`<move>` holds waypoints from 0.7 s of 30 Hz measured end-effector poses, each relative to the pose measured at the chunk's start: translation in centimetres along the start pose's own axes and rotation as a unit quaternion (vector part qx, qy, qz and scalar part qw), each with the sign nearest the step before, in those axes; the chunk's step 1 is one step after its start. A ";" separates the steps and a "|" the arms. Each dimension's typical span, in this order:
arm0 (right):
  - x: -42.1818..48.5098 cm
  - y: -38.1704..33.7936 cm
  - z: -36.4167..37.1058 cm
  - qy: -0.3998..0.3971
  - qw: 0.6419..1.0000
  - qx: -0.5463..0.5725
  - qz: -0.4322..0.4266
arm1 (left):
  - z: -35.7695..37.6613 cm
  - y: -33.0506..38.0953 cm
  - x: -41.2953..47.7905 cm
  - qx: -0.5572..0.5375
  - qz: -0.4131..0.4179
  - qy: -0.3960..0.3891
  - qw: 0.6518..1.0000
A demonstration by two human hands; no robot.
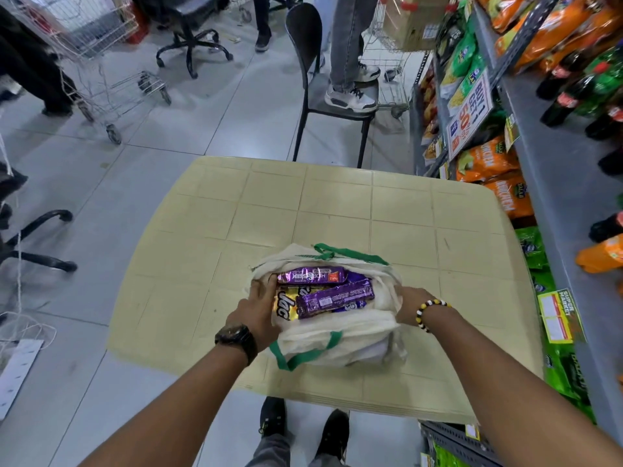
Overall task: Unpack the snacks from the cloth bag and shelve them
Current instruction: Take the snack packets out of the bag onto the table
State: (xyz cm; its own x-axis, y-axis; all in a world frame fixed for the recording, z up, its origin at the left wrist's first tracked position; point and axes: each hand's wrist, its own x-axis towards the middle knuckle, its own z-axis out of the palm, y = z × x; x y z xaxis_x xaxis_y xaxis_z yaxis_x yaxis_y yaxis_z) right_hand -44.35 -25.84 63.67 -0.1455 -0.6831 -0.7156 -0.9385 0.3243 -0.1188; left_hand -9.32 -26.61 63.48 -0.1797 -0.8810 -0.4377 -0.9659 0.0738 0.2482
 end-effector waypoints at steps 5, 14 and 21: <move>-1.8 1.5 0.4 0.183 0.975 0.121 -0.038 | 1.5 -2.1 -3.5 0.040 0.069 0.173 0.982; -3.0 -2.9 1.5 0.263 0.938 0.098 -0.206 | 5.6 -9.3 -4.3 0.088 -0.029 0.089 0.992; -1.2 -6.9 2.0 0.212 0.956 -0.029 -0.200 | 7.0 -12.4 -1.7 0.113 -0.018 0.024 0.993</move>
State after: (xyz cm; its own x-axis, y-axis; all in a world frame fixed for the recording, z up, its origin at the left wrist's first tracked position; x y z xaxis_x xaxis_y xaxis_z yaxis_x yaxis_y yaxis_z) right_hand -37.12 -25.94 63.98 0.1260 -0.9525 -0.2771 -0.9599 -0.0465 -0.2765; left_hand 1.67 -22.76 55.05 -0.1400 -0.9057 -0.4002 -0.9897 0.1397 0.0301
